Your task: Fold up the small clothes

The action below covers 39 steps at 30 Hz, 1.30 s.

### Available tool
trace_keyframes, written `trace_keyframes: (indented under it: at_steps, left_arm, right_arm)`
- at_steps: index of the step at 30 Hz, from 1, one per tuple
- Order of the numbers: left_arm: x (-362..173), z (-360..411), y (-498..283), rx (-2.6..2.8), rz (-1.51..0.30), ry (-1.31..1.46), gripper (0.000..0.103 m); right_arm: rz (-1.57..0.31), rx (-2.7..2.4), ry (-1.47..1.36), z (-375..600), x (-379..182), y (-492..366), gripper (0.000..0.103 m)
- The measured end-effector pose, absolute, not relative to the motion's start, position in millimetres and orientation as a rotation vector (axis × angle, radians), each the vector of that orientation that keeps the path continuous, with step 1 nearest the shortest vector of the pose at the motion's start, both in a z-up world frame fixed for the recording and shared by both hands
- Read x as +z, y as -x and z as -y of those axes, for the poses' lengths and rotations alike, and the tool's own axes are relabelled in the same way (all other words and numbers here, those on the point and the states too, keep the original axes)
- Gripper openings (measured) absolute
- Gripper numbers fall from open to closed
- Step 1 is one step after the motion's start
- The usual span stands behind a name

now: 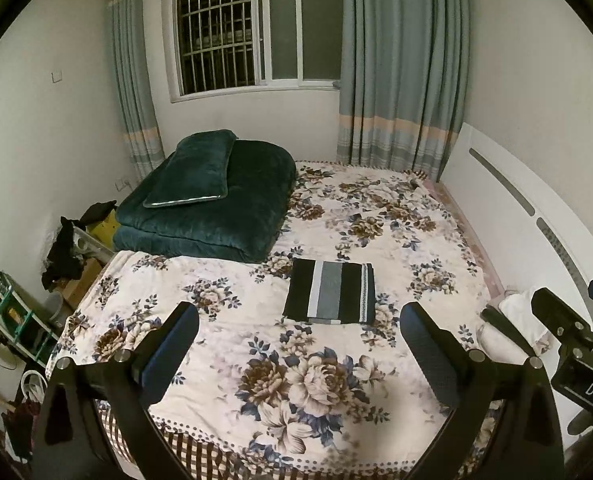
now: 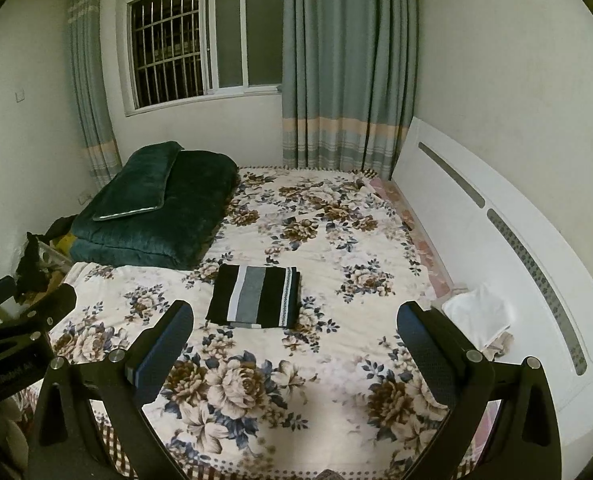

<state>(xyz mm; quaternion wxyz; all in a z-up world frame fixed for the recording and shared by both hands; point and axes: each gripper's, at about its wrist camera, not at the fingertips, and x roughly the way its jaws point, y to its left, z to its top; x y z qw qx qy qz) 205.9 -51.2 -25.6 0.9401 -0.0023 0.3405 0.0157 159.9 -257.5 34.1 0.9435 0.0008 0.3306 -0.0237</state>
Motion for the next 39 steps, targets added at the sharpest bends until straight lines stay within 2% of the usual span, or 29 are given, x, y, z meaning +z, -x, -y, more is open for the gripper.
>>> trace_keyframes:
  at_steps: [39]
  left_arm:
    - [-15.3, 53.3, -200.2, 0.044, -0.677, 0.015, 0.103]
  right_arm:
    - [-0.669, -0.044, -0.005, 246.6, 36.6, -160.1, 0.103]
